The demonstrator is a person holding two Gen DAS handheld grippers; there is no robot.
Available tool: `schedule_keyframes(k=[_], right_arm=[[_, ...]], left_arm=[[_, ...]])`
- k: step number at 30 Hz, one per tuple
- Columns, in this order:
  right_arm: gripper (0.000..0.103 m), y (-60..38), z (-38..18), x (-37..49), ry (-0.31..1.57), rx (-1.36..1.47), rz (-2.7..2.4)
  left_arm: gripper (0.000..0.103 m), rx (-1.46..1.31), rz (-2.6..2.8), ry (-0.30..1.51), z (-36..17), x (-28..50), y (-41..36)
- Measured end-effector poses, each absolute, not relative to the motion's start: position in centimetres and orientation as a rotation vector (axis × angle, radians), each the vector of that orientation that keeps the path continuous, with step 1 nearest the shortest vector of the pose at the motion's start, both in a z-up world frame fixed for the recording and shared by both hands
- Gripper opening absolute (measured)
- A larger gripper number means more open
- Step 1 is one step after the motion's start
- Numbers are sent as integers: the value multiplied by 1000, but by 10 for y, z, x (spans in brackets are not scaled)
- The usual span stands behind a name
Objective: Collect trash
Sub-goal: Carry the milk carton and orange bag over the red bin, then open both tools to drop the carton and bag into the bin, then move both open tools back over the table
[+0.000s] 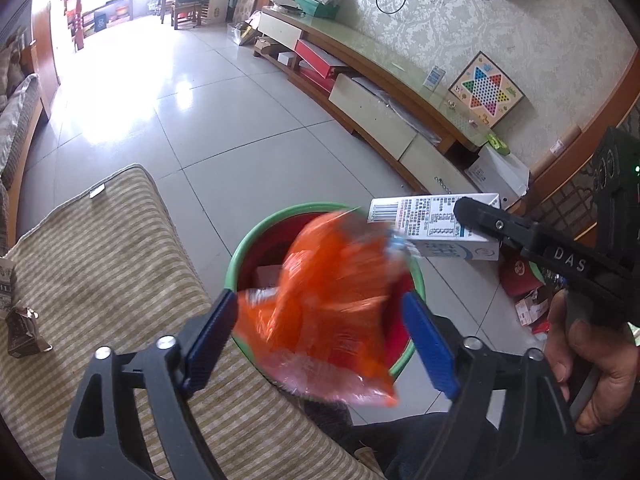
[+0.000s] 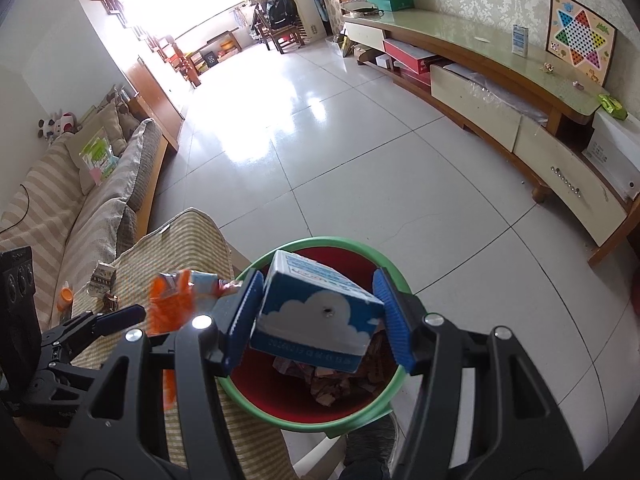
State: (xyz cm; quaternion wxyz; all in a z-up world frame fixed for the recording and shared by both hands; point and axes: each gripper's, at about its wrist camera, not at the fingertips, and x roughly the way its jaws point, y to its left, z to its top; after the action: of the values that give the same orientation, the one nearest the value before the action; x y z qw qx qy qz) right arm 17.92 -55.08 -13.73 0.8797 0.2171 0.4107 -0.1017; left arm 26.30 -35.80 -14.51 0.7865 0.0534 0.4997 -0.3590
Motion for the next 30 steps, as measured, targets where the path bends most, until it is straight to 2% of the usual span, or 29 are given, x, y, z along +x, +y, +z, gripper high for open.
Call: schedule_keyframes(k=[12, 14, 15, 16, 22, 30], right_arm=[[57, -538, -143, 186, 891, 428, -192], [64, -534, -145, 188, 901, 422, -182], [77, -532, -145, 188, 901, 422, -186], [84, -531, -144, 187, 894, 416, -192], [95, -525, -137, 186, 887, 400, -193], [98, -501, -126, 191, 884, 376, -167]], left_arm=[[88, 74, -724, 1057, -138, 269, -338], [88, 69, -711, 1052, -136, 271, -332], [88, 66, -702, 1049, -136, 272, -328], [88, 62, -697, 1049, -135, 273, -325], [88, 49, -672, 1041, -129, 274, -307], [89, 23, -615, 1016, -118, 267, -264]])
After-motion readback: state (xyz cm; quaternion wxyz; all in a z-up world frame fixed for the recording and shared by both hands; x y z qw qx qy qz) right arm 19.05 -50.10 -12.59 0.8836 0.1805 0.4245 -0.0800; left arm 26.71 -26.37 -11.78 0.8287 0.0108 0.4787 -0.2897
